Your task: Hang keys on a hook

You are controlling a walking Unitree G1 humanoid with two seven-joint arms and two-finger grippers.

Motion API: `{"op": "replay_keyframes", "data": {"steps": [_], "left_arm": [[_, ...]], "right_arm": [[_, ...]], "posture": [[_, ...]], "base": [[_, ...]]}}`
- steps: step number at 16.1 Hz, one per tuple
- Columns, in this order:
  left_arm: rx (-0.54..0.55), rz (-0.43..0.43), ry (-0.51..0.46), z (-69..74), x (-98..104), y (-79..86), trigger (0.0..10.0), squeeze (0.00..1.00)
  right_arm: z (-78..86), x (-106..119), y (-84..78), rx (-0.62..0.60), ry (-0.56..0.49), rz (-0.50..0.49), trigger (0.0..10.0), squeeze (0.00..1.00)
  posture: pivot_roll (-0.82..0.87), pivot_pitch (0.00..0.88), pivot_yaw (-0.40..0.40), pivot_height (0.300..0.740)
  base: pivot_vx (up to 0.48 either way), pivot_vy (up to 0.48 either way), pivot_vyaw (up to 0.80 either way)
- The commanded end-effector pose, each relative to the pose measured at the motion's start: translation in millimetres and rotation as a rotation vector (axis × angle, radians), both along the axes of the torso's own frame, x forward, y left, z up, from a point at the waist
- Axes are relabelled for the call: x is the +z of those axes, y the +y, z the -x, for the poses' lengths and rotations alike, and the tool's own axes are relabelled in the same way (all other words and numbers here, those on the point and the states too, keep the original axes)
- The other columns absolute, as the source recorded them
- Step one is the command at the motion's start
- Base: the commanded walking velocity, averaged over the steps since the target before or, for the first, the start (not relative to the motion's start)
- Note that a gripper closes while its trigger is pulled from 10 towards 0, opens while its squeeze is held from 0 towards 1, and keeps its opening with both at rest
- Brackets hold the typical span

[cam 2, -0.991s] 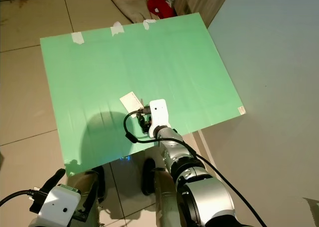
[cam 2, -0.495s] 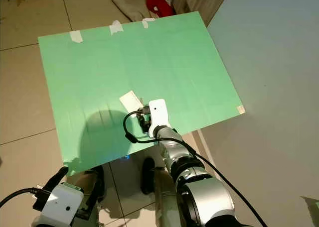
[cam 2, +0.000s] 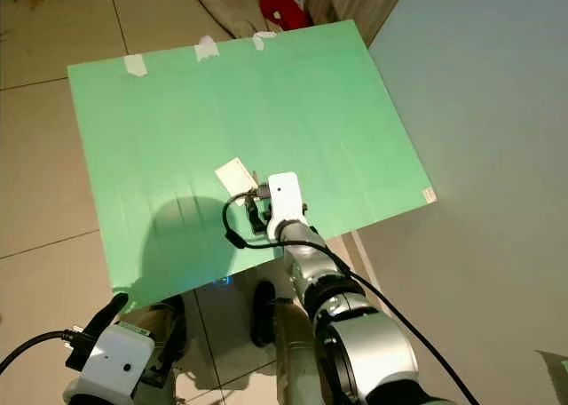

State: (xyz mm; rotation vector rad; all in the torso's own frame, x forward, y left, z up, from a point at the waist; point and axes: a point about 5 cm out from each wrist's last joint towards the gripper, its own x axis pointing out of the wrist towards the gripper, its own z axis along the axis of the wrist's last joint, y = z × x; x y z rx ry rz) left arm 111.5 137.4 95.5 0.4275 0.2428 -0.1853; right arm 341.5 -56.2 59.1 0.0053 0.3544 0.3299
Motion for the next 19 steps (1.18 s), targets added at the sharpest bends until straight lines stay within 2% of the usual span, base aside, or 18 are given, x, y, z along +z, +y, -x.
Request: {"op": "replay_keyframes", "data": {"steps": [1,3,4,5,9,10,13,16,19], "left_arm": [[-0.007,0.006,0.042,6.1,-8,-3.7,10.0,0.00],[-0.010,0.009,0.041,5.1,-9,-3.7,10.0,0.00],[-0.011,0.009,0.040,4.5,-9,-3.4,10.0,0.00],[-0.013,0.011,0.039,3.3,-10,-3.3,10.0,0.00],[-0.035,0.017,0.031,-1.7,-11,-6.5,10.0,0.00],[-0.037,0.017,0.029,-2.7,-11,-6.3,10.0,0.00],[-0.028,0.013,0.026,-2.0,-10,-3.3,10.0,0.00],[-0.024,0.012,0.024,-2.7,-10,-2.6,10.0,0.00],[-0.028,0.014,0.022,-2.5,-9,-3.3,10.0,0.00]], "right_arm": [[14.1,-24,-13.0,-0.020,0.085,0.044,10.0,1.00],[26.4,-42,-33.7,-0.029,0.114,0.114,10.0,1.00],[30.2,-47,-39.0,-0.033,0.116,0.136,10.0,1.00],[31.3,-47,-39.6,-0.037,0.111,0.128,10.0,0.00],[19.3,-24,-10.4,0.000,0.039,-0.029,10.0,0.00],[13.7,-13,0.6,0.012,0.026,-0.096,10.0,0.00],[1.8,17,24.4,0.095,-0.043,-0.212,10.0,0.00],[0.4,27,37.5,0.148,-0.061,-0.250,10.0,0.00],[8.4,12,37.4,0.141,-0.029,-0.187,10.0,0.00]], "posture": [[0.35,0.462,-0.185,0.722],[0.34,0.456,-0.186,0.722],[0.33,0.454,-0.186,0.722],[0.32,0.451,-0.182,0.722],[0.31,0.444,-0.175,0.722],[0.32,0.443,-0.174,0.722],[0.33,0.439,-0.179,0.722],[0.33,0.438,-0.182,0.722],[0.33,0.448,-0.176,0.722]], "base": [[0.000,0.000,0.00],[0.000,0.000,0.00],[0.000,0.000,0.00],[0.000,0.000,0.00],[0.000,0.000,0.00],[0.000,0.000,0.00],[0.000,0.000,0.00],[0.000,0.000,0.00],[0.000,0.000,0.00]]}}
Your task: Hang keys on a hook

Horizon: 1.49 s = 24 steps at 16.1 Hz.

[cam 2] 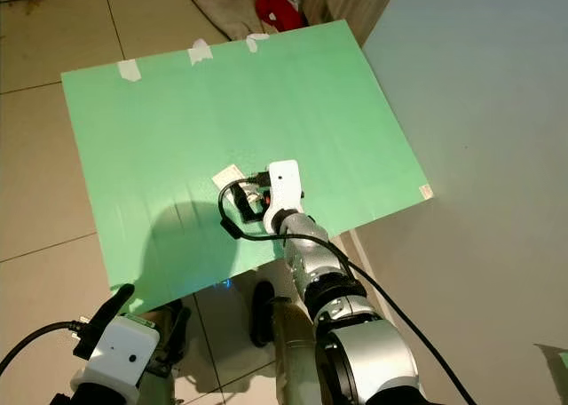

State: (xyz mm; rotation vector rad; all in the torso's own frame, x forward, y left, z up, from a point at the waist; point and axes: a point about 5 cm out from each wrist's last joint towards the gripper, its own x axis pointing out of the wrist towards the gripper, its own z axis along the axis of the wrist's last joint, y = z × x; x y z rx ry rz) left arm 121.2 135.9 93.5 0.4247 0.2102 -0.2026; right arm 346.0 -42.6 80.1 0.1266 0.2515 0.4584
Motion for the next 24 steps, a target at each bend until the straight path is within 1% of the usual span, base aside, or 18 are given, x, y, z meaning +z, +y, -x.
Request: {"op": "replay_keyframes", "data": {"steps": [1,4,7,12,13,14,15,18,24], "left_arm": [[-0.008,0.005,0.052,8.0,-7,-1.9,10.0,0.00],[-0.011,-0.012,0.061,13.4,-4,2.2,10.0,0.00],[-0.007,-0.024,0.065,16.4,-3,5.3,10.0,0.00],[-0.014,-0.013,0.059,14.2,-3,-0.1,10.0,0.00],[-0.015,-0.012,0.059,14.4,-3,-0.5,10.0,0.00],[-0.015,-0.011,0.059,14.5,-3,-0.8,10.0,0.00],[-0.015,-0.010,0.059,14.6,-3,-1.2,10.0,0.00],[-0.012,-0.009,0.058,14.3,-3,-1.5,10.0,0.00],[-0.017,-0.009,0.060,14.8,-3,-1.8,10.0,0.00]], "right_arm": [[16.2,-15,23.3,0.043,0.058,0.000,10.0,0.00],[22.2,-26,21.9,0.013,0.085,0.037,10.0,0.00],[23.6,-26,28.0,0.005,0.095,0.026,10.0,0.00],[26.3,-26,35.4,-0.010,0.106,0.024,10.0,0.00],[26.4,-26,35.7,-0.016,0.108,0.030,3.7,0.00],[26.5,-27,35.9,-0.018,0.109,0.031,0.7,0.00],[26.7,-27,35.7,-0.023,0.111,0.034,0.0,0.00],[26.6,-27,35.7,-0.033,0.117,0.036,0.0,0.00],[30.3,-28,43.5,-0.023,0.131,0.017,0.0,0.00]], "posture": [[0.34,0.450,-0.174,0.722],[0.38,0.464,-0.150,0.722],[0.39,0.459,-0.148,0.722],[0.37,0.464,-0.161,0.722],[0.37,0.465,-0.162,0.722],[0.37,0.466,-0.162,0.722],[0.37,0.468,-0.164,0.722],[0.37,0.474,-0.168,0.722],[0.36,0.483,-0.167,0.722]], "base": [[0.000,0.000,0.00],[0.000,0.000,0.00],[0.000,0.000,0.00],[0.000,0.000,0.00],[0.000,0.000,0.00],[0.000,0.000,0.00],[0.000,0.000,0.00],[0.000,0.000,0.00],[0.000,0.000,0.00]]}}
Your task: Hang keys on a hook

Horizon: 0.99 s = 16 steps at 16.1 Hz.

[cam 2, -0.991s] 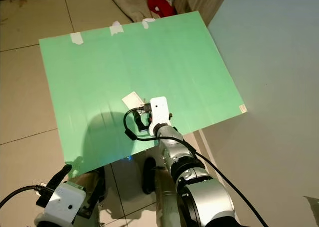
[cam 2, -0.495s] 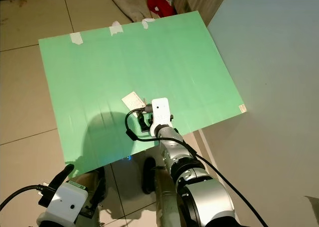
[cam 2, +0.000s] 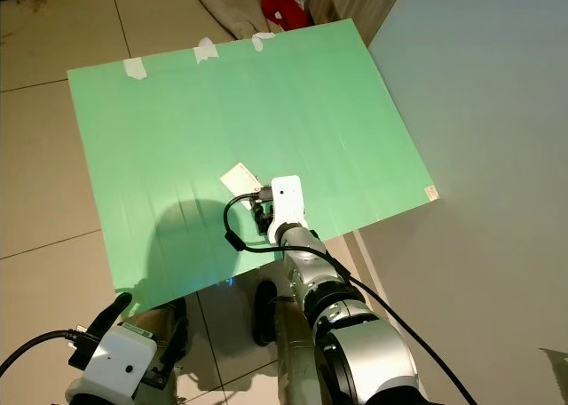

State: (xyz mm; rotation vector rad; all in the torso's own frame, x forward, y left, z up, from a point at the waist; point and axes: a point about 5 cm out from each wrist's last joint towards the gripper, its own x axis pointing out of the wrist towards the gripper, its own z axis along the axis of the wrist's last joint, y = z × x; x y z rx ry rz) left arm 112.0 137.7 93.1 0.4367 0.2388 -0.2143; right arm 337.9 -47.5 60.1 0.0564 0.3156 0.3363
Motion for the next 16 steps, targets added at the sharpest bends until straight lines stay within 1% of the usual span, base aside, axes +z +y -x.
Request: {"op": "replay_keyframes", "data": {"steps": [1,6,10,13,14,15,16], "left_arm": [[-0.011,0.006,0.031,5.5,-3,-4.0,10.0,0.00],[-0.018,0.010,0.030,3.7,-4,-5.7,10.0,0.00],[-0.031,0.020,0.028,0.2,-6,-9.5,10.0,0.00],[-0.042,0.025,0.013,-8.6,-8,-11.0,10.0,0.00],[-0.042,0.026,0.003,-13.4,-8,-11.0,10.0,0.00],[-0.045,0.027,-0.003,-16.8,-9,-10.9,10.0,0.00],[-0.056,0.026,-0.017,-24.7,-11,-10.8,10.0,0.00]], "right_arm": [[23.0,-8,49.1,0.082,0.078,-0.089,0.0,0.00],[23.0,-7,49.2,0.095,0.062,-0.091,0.0,0.00],[21.0,-3,49.0,0.108,0.022,-0.084,0.0,0.00],[15.0,7,44.9,0.114,-0.043,-0.095,0.0,0.00],[11.2,12,40.3,0.113,-0.084,-0.097,0.0,0.00],[8.7,15,36.7,0.109,-0.103,-0.098,0.0,0.00],[3.3,21,27.7,0.092,-0.137,-0.100,0.0,0.00]], "posture": [[0.36,0.484,-0.166,0.722],[0.35,0.481,-0.169,0.722],[0.32,0.477,-0.171,0.722],[0.30,0.453,-0.173,0.722],[0.29,0.440,-0.173,0.722],[0.28,0.418,-0.173,0.722],[0.26,0.392,-0.171,0.722]], "base": [[0.000,0.000,0.00],[0.000,0.000,0.00],[0.000,0.000,0.00],[0.000,0.000,0.00],[0.000,0.000,0.00],[0.000,0.000,0.00],[0.000,0.000,0.00]]}}
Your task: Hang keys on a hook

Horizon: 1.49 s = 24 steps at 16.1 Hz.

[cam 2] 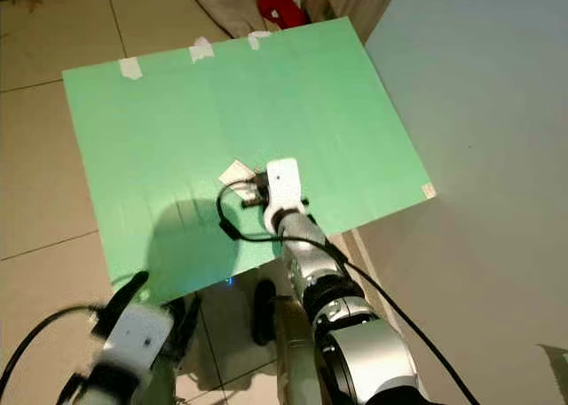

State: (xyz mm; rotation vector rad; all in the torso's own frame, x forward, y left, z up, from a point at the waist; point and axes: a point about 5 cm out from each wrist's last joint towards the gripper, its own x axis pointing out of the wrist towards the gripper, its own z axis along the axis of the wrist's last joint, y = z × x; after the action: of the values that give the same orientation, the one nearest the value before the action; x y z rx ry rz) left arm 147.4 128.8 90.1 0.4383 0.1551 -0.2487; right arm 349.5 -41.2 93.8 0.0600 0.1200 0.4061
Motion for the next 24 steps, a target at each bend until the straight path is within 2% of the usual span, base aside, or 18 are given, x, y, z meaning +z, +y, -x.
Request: {"op": "replay_keyframes", "data": {"steps": [1,4,5,6,8,9,11,13,14,16,18,23,24], "left_arm": [[-0.021,0.012,0.038,1.4,-8,-2.4,10.0,0.00],[-0.064,0.011,-0.007,-26.0,-8,-4.1,10.0,0.00],[-0.092,0.009,-0.010,-33.2,-9,-6.9,10.0,0.00],[-0.101,0.009,-0.009,-34.3,-10,-8.2,10.0,0.00],[-0.099,0.074,0.047,-33.1,-13,-10.6,10.0,0.00],[-0.109,0.084,0.085,-27.7,-18,-8.9,10.0,0.00],[-0.151,-0.010,0.105,-18.3,-26,-2.4,10.0,0.00],[-0.116,-0.099,0.082,-8.4,-25,10.7,10.0,0.00],[-0.088,-0.104,0.074,-3.3,-23,13.2,10.0,0.00],[-0.062,-0.053,0.066,2.8,-19,7.0,10.0,0.00],[-0.087,0.045,0.084,11.5,-18,-6.6,10.0,0.00],[-0.071,0.050,0.089,25.0,-14,-12.1,10.0,0.00],[-0.060,0.057,0.096,32.3,-12,-12.4,10.0,0.00]], "right_arm": [[9.4,-6,10.7,0.016,0.016,-0.052,0.0,0.00],[3.1,1,-6.6,-0.019,-0.028,-0.034,0.0,0.00],[5.8,-7,-4.4,-0.025,0.013,-0.034,10.0,1.00],[7.1,-9,-2.8,-0.025,0.024,-0.030,10.0,1.00],[15.9,-26,-0.6,-0.033,0.093,-0.026,10.0,1.00],[18.1,-33,-1.5,-0.046,0.145,-0.043,10.0,1.00],[15.2,-31,-2.7,-0.051,0.148,-0.035,10.0,1.00],[10.8,-25,-2.0,-0.038,0.122,-0.010,10.0,1.00],[7.9,-21,-2.0,-0.029,0.105,0.007,10.0,1.00],[5.9,-19,-2.7,-0.022,0.099,0.024,10.0,1.00],[6.9,-21,-2.8,-0.015,0.110,0.032,10.0,1.00],[6.2,-23,-5.0,-0.015,0.127,0.054,10.0,1.00],[5.5,-23,-5.9,-0.023,0.134,0.055,10.0,1.00]], "posture": [[0.24,0.357,-0.166,0.722],[0.17,0.267,-0.140,0.722],[0.16,0.253,-0.126,0.722],[0.16,0.251,-0.119,0.722],[0.17,0.256,-0.114,0.722],[0.18,0.261,-0.114,0.722],[0.22,0.294,-0.113,0.722],[0.23,0.330,-0.128,0.722],[0.24,0.364,-0.150,0.722],[0.25,0.388,-0.176,0.722],[0.25,0.408,-0.203,0.722],[0.28,0.453,-0.220,0.722],[0.30,0.471,-0.221,0.722]], "base": [[0.000,0.000,0.00],[0.000,0.000,0.00],[0.000,0.000,0.00],[0.000,0.000,0.00],[0.000,0.000,0.00],[0.000,0.000,0.00],[0.000,0.000,0.00],[0.000,0.000,0.00],[0.000,0.000,0.00],[0.000,0.000,0.00],[0.000,0.000,0.00],[0.000,0.000,0.00],[0.000,0.000,0.00]]}}
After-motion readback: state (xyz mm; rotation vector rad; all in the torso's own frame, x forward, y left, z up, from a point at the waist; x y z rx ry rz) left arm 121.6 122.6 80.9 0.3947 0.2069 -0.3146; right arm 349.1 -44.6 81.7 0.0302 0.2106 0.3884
